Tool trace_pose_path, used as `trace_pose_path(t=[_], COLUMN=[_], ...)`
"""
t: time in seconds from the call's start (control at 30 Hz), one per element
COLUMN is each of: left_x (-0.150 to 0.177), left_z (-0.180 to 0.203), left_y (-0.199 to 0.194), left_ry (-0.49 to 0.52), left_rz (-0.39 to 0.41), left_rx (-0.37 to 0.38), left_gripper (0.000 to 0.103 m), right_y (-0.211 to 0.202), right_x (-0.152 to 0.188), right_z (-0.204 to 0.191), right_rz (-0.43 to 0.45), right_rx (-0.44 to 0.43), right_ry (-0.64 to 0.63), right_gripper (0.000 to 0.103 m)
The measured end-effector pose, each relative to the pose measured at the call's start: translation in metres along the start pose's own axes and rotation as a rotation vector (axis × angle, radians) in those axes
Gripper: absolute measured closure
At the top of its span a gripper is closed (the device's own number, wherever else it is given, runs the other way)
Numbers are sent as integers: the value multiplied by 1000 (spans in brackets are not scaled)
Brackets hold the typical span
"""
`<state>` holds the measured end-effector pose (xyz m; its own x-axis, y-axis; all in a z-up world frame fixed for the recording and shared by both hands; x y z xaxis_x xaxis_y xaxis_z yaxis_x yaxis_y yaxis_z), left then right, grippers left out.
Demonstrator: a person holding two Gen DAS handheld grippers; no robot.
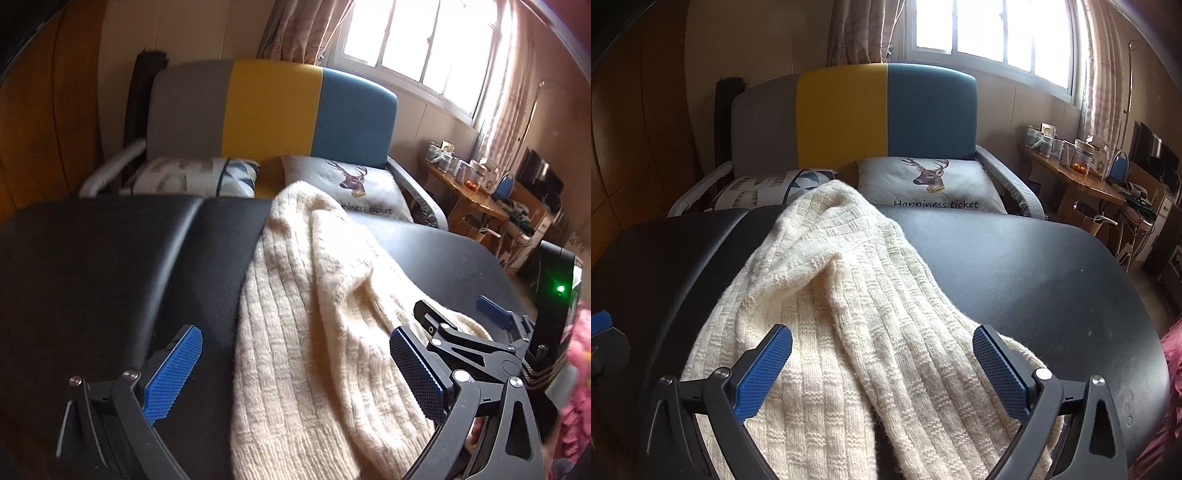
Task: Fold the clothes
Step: 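Reach both grippers toward the crumpled cream sweater on the bench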
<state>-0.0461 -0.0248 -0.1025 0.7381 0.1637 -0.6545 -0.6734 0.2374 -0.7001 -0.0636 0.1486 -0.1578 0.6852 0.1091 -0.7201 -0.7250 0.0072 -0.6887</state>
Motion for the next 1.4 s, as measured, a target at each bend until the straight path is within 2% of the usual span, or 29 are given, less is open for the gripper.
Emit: trace_pose_path(t=[0.07,0.17,0.27,0.43,0.53,0.6,0.63,0.8,0.97,1.07,1.23,1.3,1.33,1.37,1.4], left_x=[7,16,29,52,67,76,81,104,115,121,124,125,126,127,128], left_z=[-9,-19,-21,-4,12,17,19,16,14,13,9,9,9,9,9], left_y=[6,12,18,35,47,54,58,75,81,85,86,86,85,84,83], left_ry=[-44,-100,-108,-28,27,62,80,170,206,216,201,200,204,208,212], left_rz=[-39,-98,-151,-230,-280,-302,-314,-349,-342,-343,-334,-330,-330,-330,-332], left_rx=[48,117,148,166,184,169,161,57,19,-8,-33,-37,-40,-43,-46], left_gripper=[0,0,0,0,0,0,0,0,0,0,1,0,0,0,0], right_y=[3,-2,-8,-13,-9,-6,-5,-7,-12,-16,-25,-27,-28,-30,-32], right_x=[8,28,53,101,124,136,140,152,157,158,164,166,168,169,170], right_z=[5,23,55,103,118,118,117,118,119,122,116,117,119,121,122], right_rz=[-18,-33,-67,-150,-223,-257,-269,-281,-290,-261,-253,-266,-270,-267,-264], right_rx=[-26,-149,-227,-247,-220,-227,-250,-350,-427,-483,-446,-397,-368,-360,-365], right_ry=[8,83,193,326,335,324,328,314,268,281,213,182,172,169,180], right_gripper=[6,7,7,7,7,15,23,22,21,18,18,27,42,65,76])
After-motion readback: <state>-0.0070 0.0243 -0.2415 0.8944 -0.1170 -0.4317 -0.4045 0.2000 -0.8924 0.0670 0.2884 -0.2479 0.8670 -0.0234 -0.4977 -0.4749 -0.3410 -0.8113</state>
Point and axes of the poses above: each gripper's, at about its wrist camera, not at the fingertips, and y roughly the way its jaws point, z to its right, x to its underside, the point moved 7 cm from there along y, roughly the way its jaws point, and after that the axes turned 5 degrees about -y, right-handed, at the moved point
